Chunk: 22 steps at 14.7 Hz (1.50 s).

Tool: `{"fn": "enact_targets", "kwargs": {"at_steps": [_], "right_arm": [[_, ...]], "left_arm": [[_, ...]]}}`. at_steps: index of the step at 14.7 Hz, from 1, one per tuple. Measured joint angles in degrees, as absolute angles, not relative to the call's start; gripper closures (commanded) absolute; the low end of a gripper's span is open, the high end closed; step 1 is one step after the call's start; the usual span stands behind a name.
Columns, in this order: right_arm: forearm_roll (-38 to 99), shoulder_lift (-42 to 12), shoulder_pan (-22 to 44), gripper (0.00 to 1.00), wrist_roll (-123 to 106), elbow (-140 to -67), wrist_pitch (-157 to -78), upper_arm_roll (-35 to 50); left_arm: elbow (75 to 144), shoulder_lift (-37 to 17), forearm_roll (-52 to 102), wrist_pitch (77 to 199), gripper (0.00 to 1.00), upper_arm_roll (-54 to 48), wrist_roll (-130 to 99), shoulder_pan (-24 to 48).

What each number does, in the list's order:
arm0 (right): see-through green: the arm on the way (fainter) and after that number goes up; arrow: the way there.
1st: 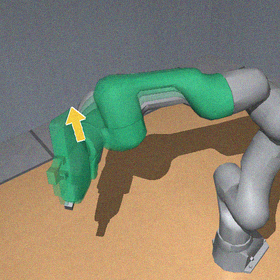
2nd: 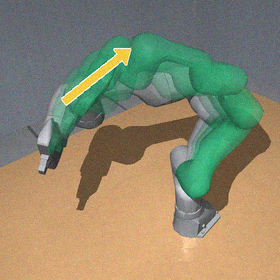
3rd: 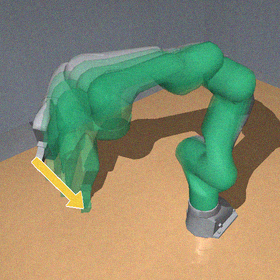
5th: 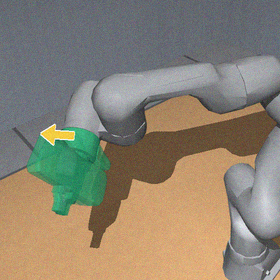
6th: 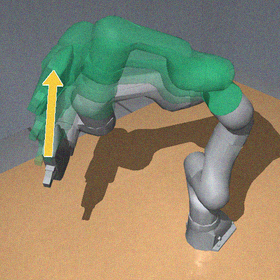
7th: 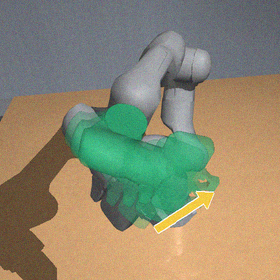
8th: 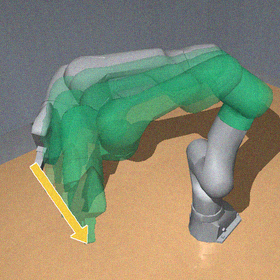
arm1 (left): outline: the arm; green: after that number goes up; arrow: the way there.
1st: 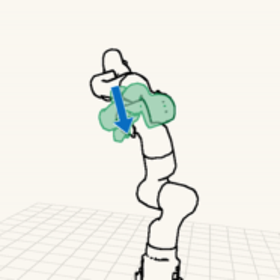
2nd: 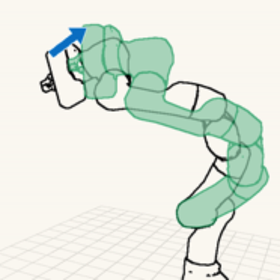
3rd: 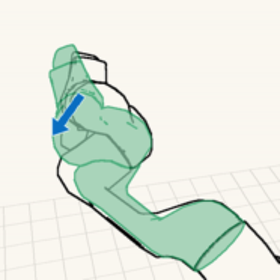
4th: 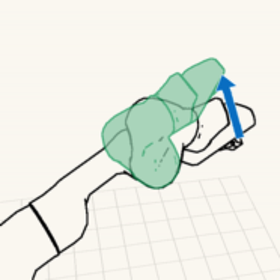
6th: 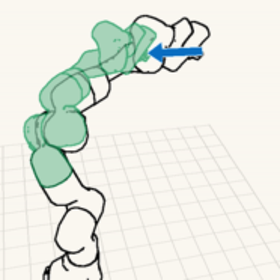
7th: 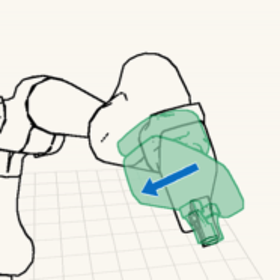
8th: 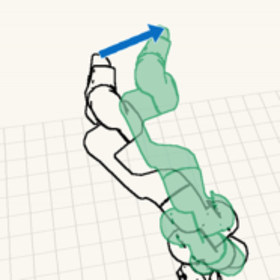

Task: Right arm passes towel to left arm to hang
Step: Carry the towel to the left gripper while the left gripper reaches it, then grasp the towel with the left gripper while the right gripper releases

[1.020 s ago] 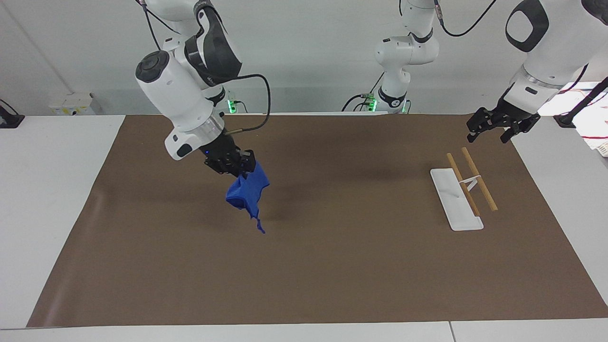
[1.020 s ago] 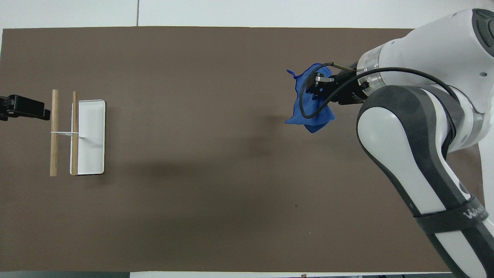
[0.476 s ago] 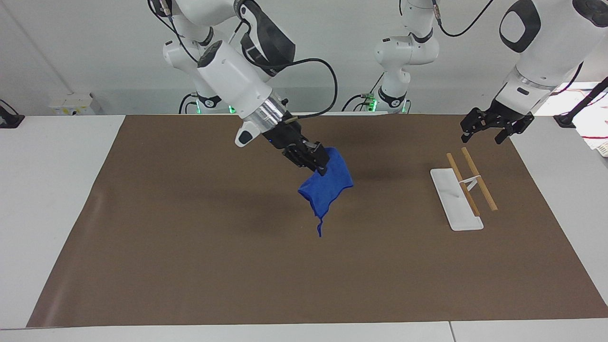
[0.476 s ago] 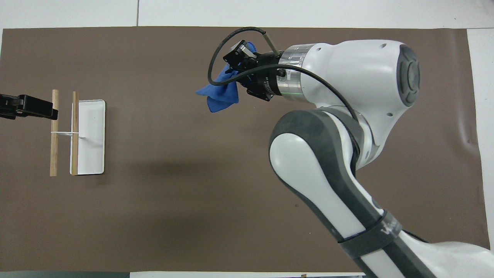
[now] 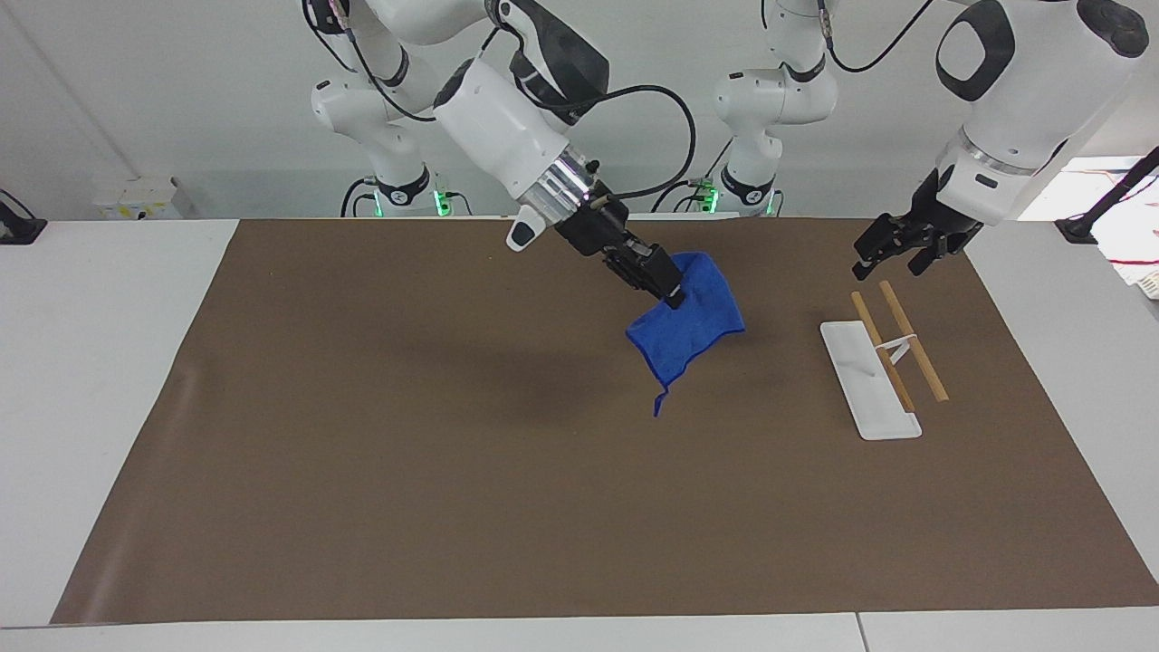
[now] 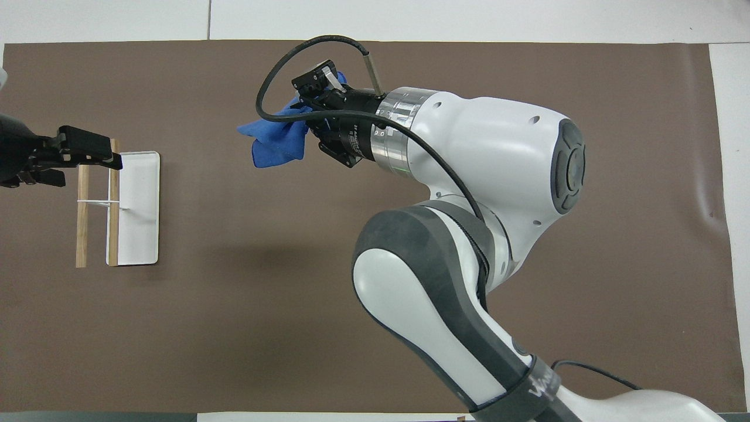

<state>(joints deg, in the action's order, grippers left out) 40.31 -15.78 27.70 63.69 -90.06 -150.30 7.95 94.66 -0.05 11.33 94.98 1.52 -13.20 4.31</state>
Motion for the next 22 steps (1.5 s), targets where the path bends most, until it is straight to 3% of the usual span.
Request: {"fn": "enact_targets", "kwargs": {"at_steps": [10,16,17,20,22], "right_arm": [[40.36,-16.24,31.16,1.0,65.07,-90.05,-152.12,7.94],[40.36,-17.13,31.96,1.0,65.07,-90.05,-152.23,7.92],[40.36,-17.14,31.95,1.0,65.07,-90.05,-152.24,7.91],[40.36,-17.14,31.88,1.0,65.07,-90.05,-152.24,7.77],[40.36,-17.14,31.88,1.0,65.07,-90.05,-152.24,7.73]], "left_arm": [[99.44,-2.29,33.63,108.88,0.0,1.38,-53.84,9.36],[99.46,-4.24,36.64,112.61,0.0,1.32,-60.2,13.01],[99.51,-4.24,36.67,112.62,0.07,1.31,-60.34,13.25],[99.58,-4.24,36.69,112.8,0.94,1.31,-60.54,13.45],[99.59,-4.24,36.69,113.4,1.0,1.31,-60.92,13.47]]}}
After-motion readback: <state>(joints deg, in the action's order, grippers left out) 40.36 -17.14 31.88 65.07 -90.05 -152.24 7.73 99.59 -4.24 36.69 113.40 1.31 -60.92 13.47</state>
